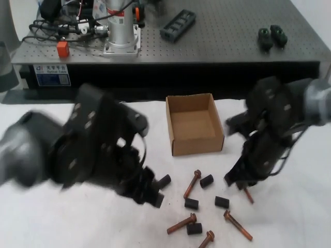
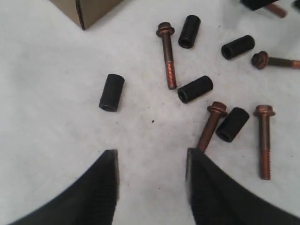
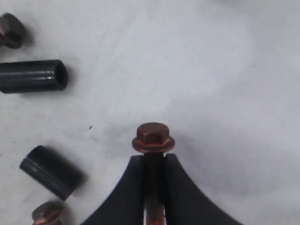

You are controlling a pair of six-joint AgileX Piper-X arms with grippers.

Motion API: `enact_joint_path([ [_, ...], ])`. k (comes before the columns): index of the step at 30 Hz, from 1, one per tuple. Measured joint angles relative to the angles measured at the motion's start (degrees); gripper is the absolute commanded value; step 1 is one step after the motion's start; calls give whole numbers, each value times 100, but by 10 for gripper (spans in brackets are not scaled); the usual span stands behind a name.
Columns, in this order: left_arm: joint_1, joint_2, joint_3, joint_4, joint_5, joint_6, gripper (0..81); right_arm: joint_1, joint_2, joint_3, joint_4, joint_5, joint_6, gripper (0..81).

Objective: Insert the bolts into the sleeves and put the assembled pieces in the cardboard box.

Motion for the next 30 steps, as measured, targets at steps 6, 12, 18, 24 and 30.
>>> enact_joint_path([
  [6,0,1519,-1882,1299,-367,776,337,-439,-1735,661,43,-580,304,20],
  [12,0,2546,-3210,2253,-504,1193,337,-469,-2761,1210,104,-698,471,20],
  [18,0,3528,-4516,3354,-805,1507,337,-469,-3108,1552,124,-723,528,20],
  [24,0,3871,-4941,3775,-716,1613,337,-469,-3105,1597,221,-737,556,20],
  [30,0,3872,-4941,3789,-358,1738,337,-469,-3105,1597,221,-737,556,20],
])
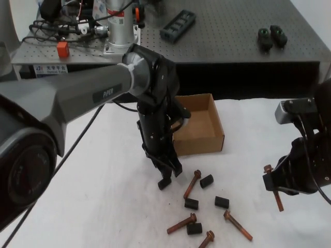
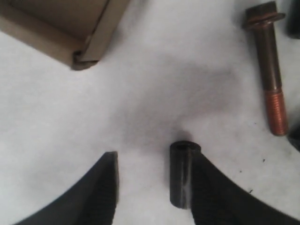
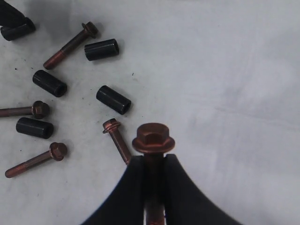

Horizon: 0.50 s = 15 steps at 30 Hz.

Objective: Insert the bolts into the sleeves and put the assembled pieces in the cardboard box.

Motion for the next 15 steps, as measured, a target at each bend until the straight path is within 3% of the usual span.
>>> enact_joint_path([
  [4,0,14,0,178,264,132,337,0,0,0,0,0,7,20],
  [15,0,14,214,311,20,383,337,0,0,0,17,0,7,20],
])
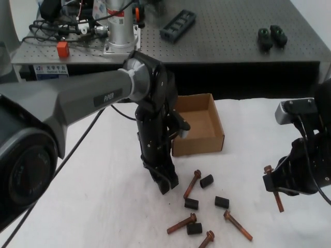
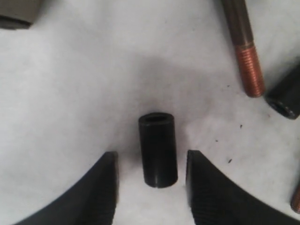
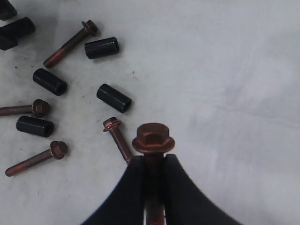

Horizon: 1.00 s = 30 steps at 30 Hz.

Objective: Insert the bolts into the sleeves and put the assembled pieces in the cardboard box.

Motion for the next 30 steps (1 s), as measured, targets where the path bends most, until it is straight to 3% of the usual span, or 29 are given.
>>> enact_joint_path([
  [12,-13,47,53,-130,-15,-2,325,0,0,0,8,0,73,20],
  [14,-13,47,53,-171,-39,-2,246,0,0,0,8,0,95,20],
  [17,-28,69,53,-298,-74,-2,22,0,0,0,8,0,129,20],
  [18,-28,79,53,-382,-100,-2,0,0,0,0,8,0,129,20],
  [26,-86,-120,109,-493,633,-274,7,-16,-98,32,-218,-509,382,20],
  [30,-44,-988,627,-862,1019,-613,7,-16,-675,54,-694,-925,853,20],
])
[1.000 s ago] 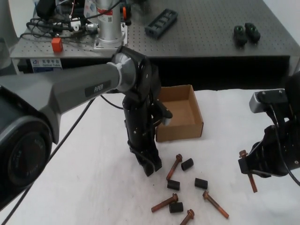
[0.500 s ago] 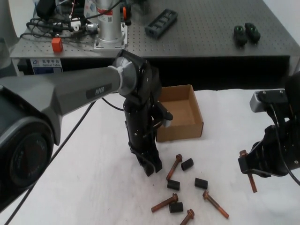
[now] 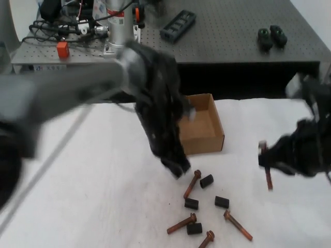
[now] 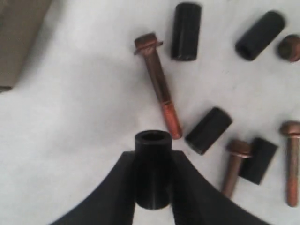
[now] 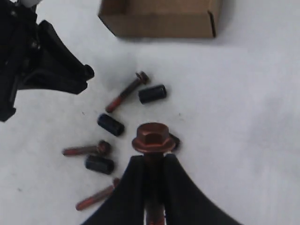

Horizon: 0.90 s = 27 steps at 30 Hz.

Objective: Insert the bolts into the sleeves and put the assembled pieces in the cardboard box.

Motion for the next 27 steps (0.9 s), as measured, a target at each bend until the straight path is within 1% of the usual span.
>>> enact_joint_path([
  [2,32,-663,544,-427,148,-201,7,0,-333,90,-352,-198,318,20],
  [4,70,-1457,1350,-1099,381,-471,7,0,-682,291,-821,-545,804,20],
  [5,77,-1843,1711,-1398,555,-595,7,0,-718,315,-874,-545,804,20],
  [6,76,-2210,2176,-1819,822,-766,7,29,-1026,623,-1481,-899,1385,20],
  [7,76,-2563,2651,-2308,1122,-935,7,73,-1184,805,-1911,-1057,1738,20],
  [8,76,-2872,3033,-2808,1464,-1122,7,225,-1402,1138,-2818,-1264,2406,20],
  [9,76,-3124,3484,-3325,1792,-1311,7,355,-1459,1298,-3307,-1342,2735,20],
  [11,51,-3634,4239,-4275,2317,-1697,7,590,-1490,1539,-4221,-1416,3303,20],
  [13,55,-3982,4784,-5011,2677,-2052,7,852,-1462,1687,-4910,-1418,3688,20],
  [15,55,-4226,5091,-5559,3019,-2369,7,1088,-1387,1732,-5363,-1398,3883,20],
  [18,55,-4366,5280,-5956,3451,-2728,7,1672,-973,1730,-6046,-1218,4068,20],
  [24,55,-4369,5294,-6063,3699,-2860,7,2060,-344,1730,-6619,-940,4147,20],
  [27,55,-4369,5309,-6076,3794,-2860,7,2130,-237,1730,-6635,-887,4158,20],
])
